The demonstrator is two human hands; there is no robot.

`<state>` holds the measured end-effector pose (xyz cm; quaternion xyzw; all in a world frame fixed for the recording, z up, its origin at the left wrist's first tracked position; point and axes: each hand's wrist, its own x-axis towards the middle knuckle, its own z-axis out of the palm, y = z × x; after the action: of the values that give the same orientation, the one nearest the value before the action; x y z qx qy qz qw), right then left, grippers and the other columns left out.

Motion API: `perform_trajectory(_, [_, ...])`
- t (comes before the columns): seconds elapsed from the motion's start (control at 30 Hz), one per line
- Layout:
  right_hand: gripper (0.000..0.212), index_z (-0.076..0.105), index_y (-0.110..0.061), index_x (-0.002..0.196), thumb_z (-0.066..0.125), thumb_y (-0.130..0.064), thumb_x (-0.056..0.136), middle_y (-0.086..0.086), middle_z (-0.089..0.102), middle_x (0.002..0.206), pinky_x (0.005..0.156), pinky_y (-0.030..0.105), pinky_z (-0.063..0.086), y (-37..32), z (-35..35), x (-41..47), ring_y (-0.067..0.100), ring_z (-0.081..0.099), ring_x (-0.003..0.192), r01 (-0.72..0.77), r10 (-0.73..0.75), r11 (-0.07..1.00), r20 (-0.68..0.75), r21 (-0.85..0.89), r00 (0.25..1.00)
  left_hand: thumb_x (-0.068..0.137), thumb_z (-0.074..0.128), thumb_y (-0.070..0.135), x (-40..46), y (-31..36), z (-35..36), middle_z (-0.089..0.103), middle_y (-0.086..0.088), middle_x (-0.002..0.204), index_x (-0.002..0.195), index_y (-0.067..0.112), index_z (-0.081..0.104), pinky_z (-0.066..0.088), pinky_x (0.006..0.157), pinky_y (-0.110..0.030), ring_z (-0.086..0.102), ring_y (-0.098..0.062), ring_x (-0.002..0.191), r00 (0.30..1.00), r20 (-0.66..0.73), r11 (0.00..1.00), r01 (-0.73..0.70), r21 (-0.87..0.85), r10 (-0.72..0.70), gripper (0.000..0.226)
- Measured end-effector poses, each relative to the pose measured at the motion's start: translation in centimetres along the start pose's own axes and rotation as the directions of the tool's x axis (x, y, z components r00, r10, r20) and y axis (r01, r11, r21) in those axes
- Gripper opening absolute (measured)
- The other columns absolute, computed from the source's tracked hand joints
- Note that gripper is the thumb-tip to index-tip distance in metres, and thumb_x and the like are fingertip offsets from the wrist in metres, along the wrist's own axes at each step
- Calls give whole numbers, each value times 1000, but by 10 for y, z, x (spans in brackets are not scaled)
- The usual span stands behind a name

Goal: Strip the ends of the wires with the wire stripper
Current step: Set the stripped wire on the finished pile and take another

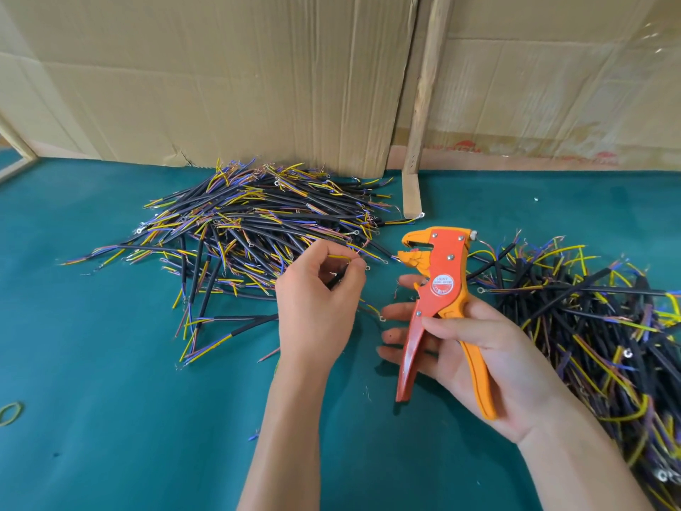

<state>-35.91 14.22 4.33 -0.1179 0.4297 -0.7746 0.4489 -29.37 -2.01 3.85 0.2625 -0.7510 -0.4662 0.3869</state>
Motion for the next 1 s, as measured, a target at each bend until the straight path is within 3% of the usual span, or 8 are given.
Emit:
perform_trajectory(0.1, [48,68,-7,126,66,-2,78,33,67,111,82,53,58,-1,-1,0,42,69,86,-22,23,999,36,-34,999,84,73,12,-1,2,-1,69,13,67,75,22,69,50,64,-22,62,-4,61,1000,-17,1000,12,18,-12,14])
perform_trajectory(0.3, [46,62,-2,131,69,-7,86,36,65,110,82,57,56,-2,-3,-1,47,68,86,-110,118,992,133,-62,984,80,75,9,0,3,-3,69,15,68,73,16,69,43,60,-10,60,-2,60,999,-34,999,16,46,-15,12])
perform_trajectory(0.47, [53,60,2,131,76,-12,82,36,65,107,81,57,56,-1,-5,-1,46,68,83,-124,127,992,161,-31,979,79,75,8,-3,0,-3,66,9,68,70,18,64,47,58,-24,55,-13,57,999,-15,998,-43,38,44,18])
perform_trajectory(0.67, [66,57,6,132,86,-15,76,31,62,95,76,55,56,-4,-7,-3,43,65,77,-104,108,994,178,-30,978,77,75,3,-3,0,-3,58,18,62,67,23,61,35,55,-10,46,-3,52,992,50,992,-121,35,119,26])
perform_trajectory(0.83, [49,61,1,132,73,-11,86,25,59,90,72,52,56,-8,-8,-7,38,62,73,-89,111,990,221,-111,969,77,75,4,-2,-3,-2,60,11,63,69,20,64,38,55,-15,44,-4,53,990,85,993,-118,27,115,21])
perform_trajectory(1.0, [44,62,3,128,69,-11,87,21,56,81,60,47,54,-6,-6,-6,34,57,63,-96,116,988,175,-122,978,75,73,7,-3,-4,-2,61,8,64,70,20,64,38,54,-18,43,-4,53,990,87,993,-116,24,113,17])
